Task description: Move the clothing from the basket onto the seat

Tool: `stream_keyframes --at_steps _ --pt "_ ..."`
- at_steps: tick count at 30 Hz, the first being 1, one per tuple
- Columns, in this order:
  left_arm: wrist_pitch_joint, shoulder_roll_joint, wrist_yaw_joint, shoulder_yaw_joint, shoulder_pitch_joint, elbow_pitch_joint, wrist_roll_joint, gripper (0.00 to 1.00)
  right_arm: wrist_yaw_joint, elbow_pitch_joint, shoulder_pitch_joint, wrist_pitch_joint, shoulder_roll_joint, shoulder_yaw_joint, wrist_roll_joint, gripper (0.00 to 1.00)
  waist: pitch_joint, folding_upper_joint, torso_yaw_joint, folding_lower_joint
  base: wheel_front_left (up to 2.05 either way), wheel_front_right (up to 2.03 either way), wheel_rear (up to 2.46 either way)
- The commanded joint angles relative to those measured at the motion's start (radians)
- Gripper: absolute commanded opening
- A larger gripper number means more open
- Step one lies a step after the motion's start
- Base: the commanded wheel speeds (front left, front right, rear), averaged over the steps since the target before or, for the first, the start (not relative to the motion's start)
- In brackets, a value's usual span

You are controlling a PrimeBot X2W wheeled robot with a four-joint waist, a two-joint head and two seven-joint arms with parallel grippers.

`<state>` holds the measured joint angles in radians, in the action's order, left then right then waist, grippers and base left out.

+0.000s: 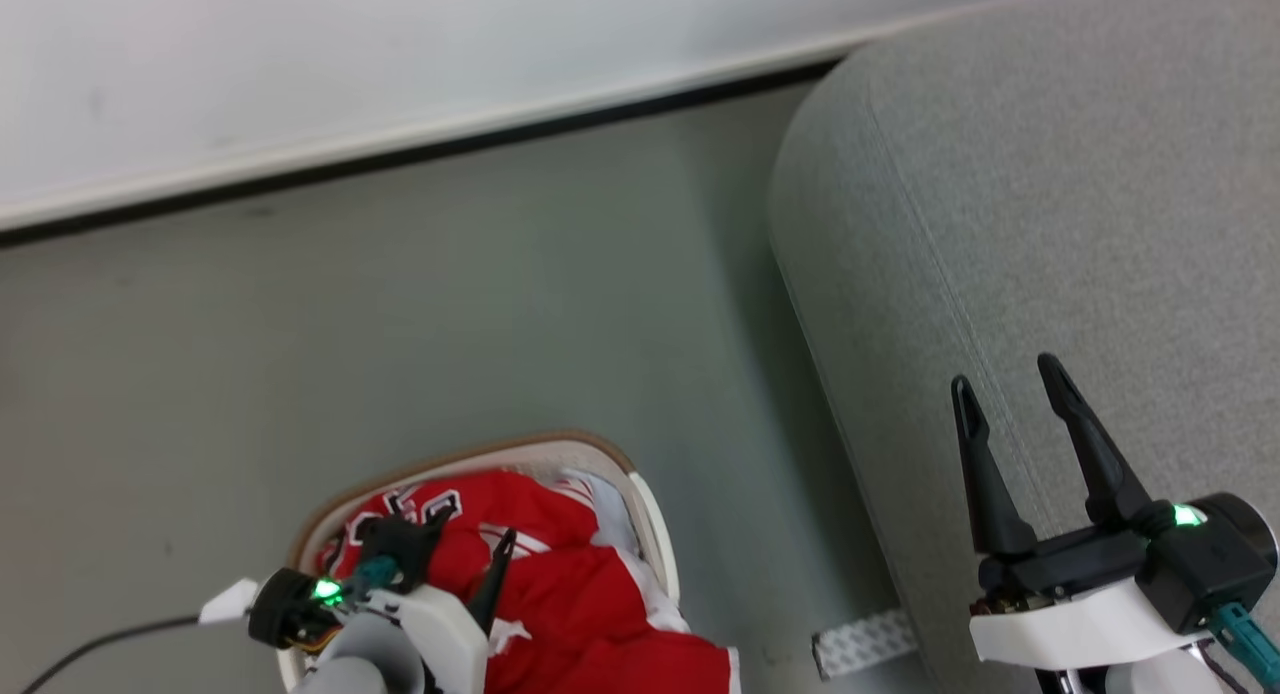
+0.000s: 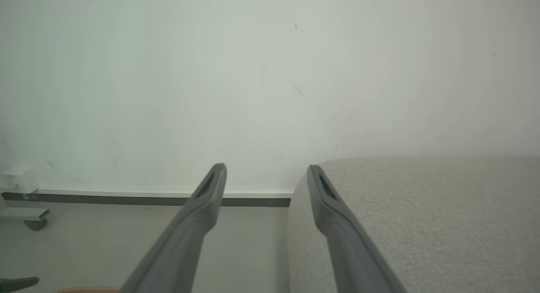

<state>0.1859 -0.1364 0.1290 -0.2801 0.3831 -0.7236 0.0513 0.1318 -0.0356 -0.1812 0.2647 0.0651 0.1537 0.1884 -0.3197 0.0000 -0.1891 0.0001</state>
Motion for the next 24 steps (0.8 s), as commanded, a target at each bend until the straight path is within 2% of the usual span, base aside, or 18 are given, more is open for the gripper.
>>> stream_keyframes --at_steps 1,11,24 --pt "-0.014 -0.013 0.002 -0.012 0.028 -0.03 -0.011 1.0 -0.002 0.008 -0.023 0.0 -0.001 0.003 0.011 1.0 -0.073 0.0 -0.04 -0.0001 0.0 0.0 0.0" --pt "-0.073 -0.066 0.001 -0.124 0.203 -0.23 -0.032 1.0 -0.002 0.084 -0.114 0.0 -0.014 0.029 0.019 1.0 -0.269 0.0 -0.09 -0.0001 0.0 0.0 0.0" --pt "-0.088 -0.11 -0.005 -0.201 0.375 -0.363 -0.062 1.0 -0.002 0.162 -0.185 0.0 -0.015 0.033 0.076 1.0 -0.466 0.0 -0.126 -0.0001 0.0 0.0 0.0"
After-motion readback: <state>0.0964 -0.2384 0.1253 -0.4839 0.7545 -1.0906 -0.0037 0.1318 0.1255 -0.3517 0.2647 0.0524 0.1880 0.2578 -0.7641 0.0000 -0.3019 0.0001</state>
